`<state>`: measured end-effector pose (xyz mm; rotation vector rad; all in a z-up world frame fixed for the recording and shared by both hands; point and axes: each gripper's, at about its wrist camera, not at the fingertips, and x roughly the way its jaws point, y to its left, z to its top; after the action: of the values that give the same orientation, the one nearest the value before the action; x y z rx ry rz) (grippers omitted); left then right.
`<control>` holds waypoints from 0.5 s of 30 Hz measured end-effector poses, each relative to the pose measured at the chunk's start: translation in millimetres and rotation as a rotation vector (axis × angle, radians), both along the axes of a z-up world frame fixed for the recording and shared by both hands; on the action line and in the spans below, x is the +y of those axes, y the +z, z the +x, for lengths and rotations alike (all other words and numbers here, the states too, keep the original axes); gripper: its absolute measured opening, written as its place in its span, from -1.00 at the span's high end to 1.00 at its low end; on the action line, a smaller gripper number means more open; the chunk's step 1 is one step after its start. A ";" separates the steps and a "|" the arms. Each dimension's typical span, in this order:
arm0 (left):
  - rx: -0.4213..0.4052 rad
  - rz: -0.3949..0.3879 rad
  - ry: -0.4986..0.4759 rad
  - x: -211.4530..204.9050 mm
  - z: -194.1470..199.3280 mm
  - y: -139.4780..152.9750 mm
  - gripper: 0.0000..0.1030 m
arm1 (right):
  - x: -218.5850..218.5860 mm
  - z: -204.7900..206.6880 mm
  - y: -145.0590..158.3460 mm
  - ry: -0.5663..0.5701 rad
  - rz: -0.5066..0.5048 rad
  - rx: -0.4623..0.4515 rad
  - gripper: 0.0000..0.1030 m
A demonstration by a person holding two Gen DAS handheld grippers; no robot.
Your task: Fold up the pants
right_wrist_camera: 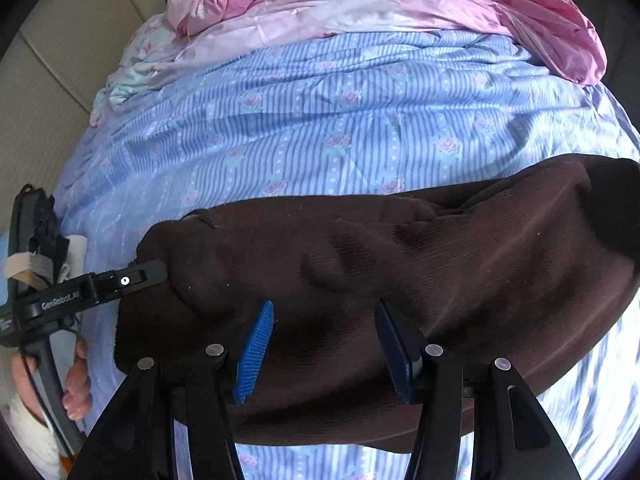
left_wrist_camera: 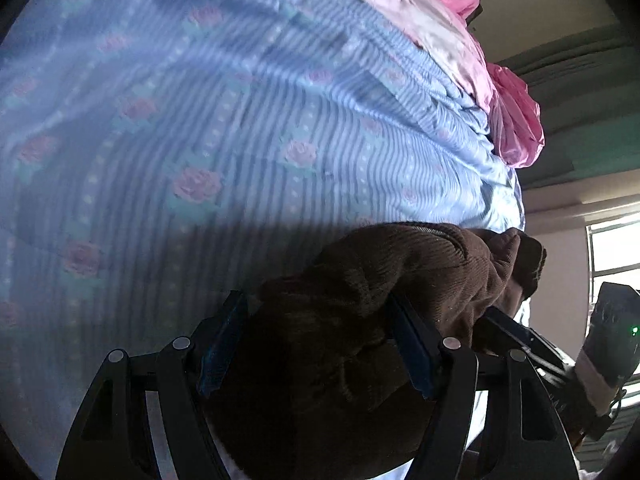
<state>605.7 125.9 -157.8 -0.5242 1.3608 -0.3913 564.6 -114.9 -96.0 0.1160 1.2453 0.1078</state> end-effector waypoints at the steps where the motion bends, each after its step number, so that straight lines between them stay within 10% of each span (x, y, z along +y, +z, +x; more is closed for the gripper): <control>1: -0.006 0.007 -0.001 -2.0 -0.2 0.5 -0.19 | 2.3 0.4 -1.5 0.002 -0.004 0.004 -0.05; 9: -0.080 -0.010 0.025 3.2 -23.4 37.3 0.51 | 20.4 2.1 -7.2 0.016 -0.010 0.017 -0.05; 15: -0.123 -0.034 0.068 3.5 -57.8 68.9 0.60 | 35.8 -2.1 -2.1 0.037 0.012 0.013 -0.05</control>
<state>548.0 129.4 -88.8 -0.5640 1.2171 -0.3855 562.4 -79.1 -98.0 0.1043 1.2602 0.1465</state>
